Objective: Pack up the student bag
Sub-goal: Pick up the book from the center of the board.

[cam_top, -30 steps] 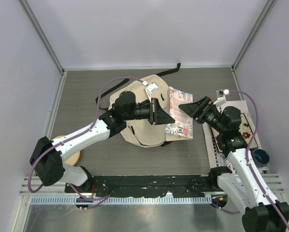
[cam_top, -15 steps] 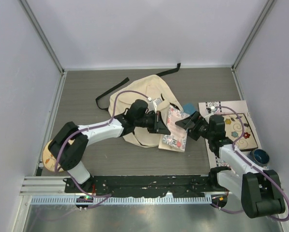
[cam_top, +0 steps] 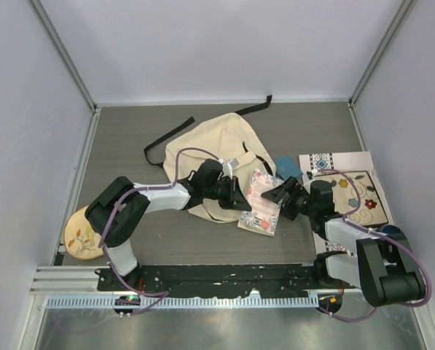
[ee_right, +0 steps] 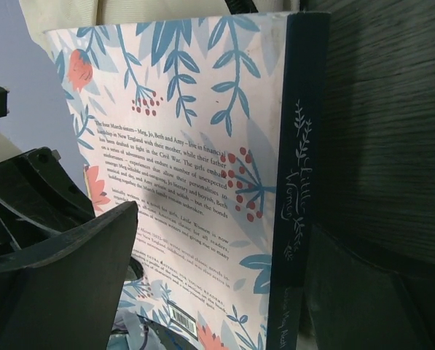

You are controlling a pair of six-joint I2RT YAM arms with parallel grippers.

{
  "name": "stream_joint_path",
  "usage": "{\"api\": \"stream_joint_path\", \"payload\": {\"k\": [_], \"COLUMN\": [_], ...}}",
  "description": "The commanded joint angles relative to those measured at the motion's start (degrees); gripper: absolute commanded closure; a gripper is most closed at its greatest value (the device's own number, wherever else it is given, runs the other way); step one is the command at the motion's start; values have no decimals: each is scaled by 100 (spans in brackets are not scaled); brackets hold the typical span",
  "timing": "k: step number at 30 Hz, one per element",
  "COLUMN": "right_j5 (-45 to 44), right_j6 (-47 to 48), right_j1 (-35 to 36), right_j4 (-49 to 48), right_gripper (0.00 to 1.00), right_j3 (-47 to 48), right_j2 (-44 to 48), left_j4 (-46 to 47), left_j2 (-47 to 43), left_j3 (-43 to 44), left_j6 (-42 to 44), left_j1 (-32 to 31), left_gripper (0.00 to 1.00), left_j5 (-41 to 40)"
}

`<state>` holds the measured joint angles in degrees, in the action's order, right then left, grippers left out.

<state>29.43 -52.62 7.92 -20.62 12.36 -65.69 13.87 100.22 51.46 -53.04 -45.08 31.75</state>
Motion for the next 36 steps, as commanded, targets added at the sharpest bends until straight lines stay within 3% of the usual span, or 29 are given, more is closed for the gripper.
{"api": "stream_joint_path", "payload": {"k": [1,3,4,7,13,15,19,26,29,33,34,35,36], "right_j5": [519,633,669,687,634,652,801,1047,1117,1056,995,977,959], "right_j6": [-231,-301,-328,-354,-319,-267,-214,-47,50,68,85,85,94], "right_j1": [43,43,43,43,34,43,43,78,104,104,104,95,104], "right_j4": [-1100,-1181,-1251,-1190,-831,-777,-750,-786,-715,-567,-392,-303,-189], "right_gripper": [9,14,24,40,57,57,43,41,51,92,96,99,99], "right_j3": [-49,-50,-58,-76,-15,12,56,126,223,302,372,407,451], "right_j2": [-172,-164,-120,239,935,1041,866,408,320,469,661,819,943], "left_j4": [327,240,178,143,116,151,309,432,476,485,398,293,170], "left_j2": [269,340,375,384,349,375,393,401,410,305,244,43,-90], "left_j3": [83,109,101,66,66,101,119,145,145,101,83,66,40], "left_j6": [-40,-40,-40,-40,30,30,39,39,30,48,74,179,249], "left_j1": [52,52,52,52,52,52,52,52,52,52,43,43,52], "left_gripper": [100,100,100,90,80,80,80,80,80,73,68,51,44], "left_j5": [-151,-195,-213,-257,-204,-134,-2,104,156,95,34,-54,-168]}}
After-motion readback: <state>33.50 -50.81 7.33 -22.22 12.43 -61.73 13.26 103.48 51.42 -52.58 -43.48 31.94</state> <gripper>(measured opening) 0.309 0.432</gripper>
